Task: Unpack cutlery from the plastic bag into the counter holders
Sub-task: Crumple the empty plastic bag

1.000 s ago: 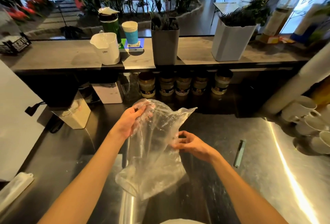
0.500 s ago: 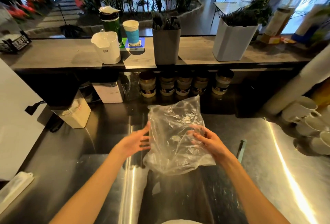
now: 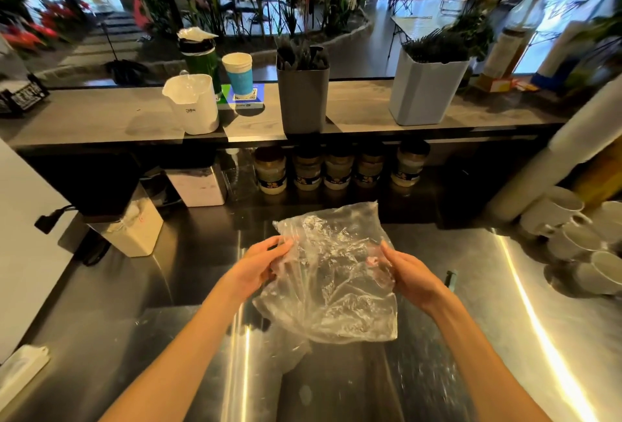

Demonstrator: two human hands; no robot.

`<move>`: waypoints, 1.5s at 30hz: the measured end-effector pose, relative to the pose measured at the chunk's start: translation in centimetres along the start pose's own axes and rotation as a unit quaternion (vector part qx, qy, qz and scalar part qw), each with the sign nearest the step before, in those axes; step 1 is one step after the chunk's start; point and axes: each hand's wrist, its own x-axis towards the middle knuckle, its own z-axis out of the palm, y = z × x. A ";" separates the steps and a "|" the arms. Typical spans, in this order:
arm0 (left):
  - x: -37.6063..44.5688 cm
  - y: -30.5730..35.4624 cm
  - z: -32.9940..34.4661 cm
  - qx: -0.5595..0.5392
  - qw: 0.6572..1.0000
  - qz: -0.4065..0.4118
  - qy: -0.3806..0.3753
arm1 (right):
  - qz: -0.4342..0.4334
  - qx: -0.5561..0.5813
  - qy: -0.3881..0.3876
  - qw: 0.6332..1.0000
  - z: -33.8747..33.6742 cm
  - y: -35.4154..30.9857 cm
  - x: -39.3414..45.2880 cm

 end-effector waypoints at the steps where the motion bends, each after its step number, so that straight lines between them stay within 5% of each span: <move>1: 0.2 0.2 -0.2 -0.005 1.000 0.009 0.001 | 0.002 0.012 0.005 1.000 -0.1 -0.1 0.0; 11: -0.6 2.6 -1.3 0.052 0.997 0.051 0.015 | -0.073 0.001 -0.023 0.997 -2.9 -1.1 -0.6; 15: -0.9 3.4 -2.3 -0.056 0.997 0.049 0.014 | -0.128 0.027 -0.013 0.991 -3.5 -1.8 -1.2; 22: -1.3 3.9 -2.7 -0.159 0.984 0.085 0.012 | -0.207 -0.135 0.058 0.967 -3.2 -3.2 -1.8; 26: -1.1 4.2 -2.6 -0.160 0.987 0.006 0.001 | -0.219 -0.104 0.039 0.969 -2.1 -4.3 -2.3; 30: -0.6 4.1 -1.1 -0.067 0.995 -0.075 -0.027 | -0.191 -0.066 0.013 0.979 -0.9 -4.3 -2.1; 35: -1.7 3.4 -0.2 0.043 0.997 -0.038 -0.049 | -0.151 -0.202 -0.003 0.968 -1.6 -2.6 -1.5; 41: -1.6 3.4 -0.5 -0.062 0.998 -0.006 -0.016 | 0.066 -0.131 -0.060 0.987 -2.7 2.5 -0.1; 45: -1.6 2.2 -1.3 0.023 0.999 0.003 -0.026 | 0.046 -0.132 -0.119 0.983 -1.7 4.0 -0.8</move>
